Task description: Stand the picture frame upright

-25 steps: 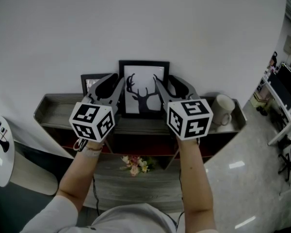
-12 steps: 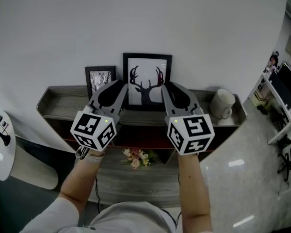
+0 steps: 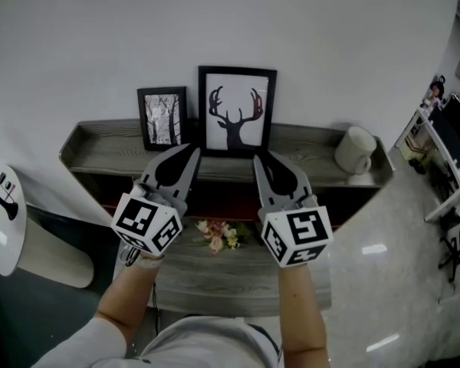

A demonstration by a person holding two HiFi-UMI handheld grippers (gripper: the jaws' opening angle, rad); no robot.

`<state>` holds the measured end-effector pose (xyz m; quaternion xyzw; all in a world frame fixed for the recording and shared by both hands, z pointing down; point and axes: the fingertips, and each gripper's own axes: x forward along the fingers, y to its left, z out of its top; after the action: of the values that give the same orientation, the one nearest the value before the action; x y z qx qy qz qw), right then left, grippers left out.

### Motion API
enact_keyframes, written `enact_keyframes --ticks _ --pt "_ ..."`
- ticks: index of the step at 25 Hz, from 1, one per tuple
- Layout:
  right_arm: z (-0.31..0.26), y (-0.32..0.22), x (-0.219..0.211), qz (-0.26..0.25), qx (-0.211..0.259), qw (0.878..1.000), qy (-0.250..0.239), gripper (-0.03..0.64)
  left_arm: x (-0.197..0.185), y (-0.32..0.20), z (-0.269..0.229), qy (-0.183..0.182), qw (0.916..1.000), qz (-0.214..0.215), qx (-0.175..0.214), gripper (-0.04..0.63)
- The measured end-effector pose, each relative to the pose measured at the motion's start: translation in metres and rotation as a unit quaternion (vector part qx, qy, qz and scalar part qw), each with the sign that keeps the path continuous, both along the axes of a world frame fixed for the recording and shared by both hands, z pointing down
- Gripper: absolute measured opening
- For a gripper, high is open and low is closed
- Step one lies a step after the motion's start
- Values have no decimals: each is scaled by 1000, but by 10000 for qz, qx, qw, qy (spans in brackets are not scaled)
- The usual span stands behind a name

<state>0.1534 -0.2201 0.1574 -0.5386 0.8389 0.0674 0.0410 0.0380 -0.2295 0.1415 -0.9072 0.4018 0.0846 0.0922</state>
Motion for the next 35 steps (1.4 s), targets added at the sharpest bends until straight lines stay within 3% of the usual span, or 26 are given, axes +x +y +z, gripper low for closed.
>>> enact_keyframes --ticks 8,22,35 --pt "48 26 -6 -99 -129 9999 14 52 0 26 57 -80 9986 157 -500 26" --pt "144 61 -18 -264 -905 9955 -50 52 -10 62 153 -148 9897 334 -1385 26" --pt "189 84 -17 -156 -1163 9929 -207 52 -34 76 207 -269 9830 277 -1796 25"
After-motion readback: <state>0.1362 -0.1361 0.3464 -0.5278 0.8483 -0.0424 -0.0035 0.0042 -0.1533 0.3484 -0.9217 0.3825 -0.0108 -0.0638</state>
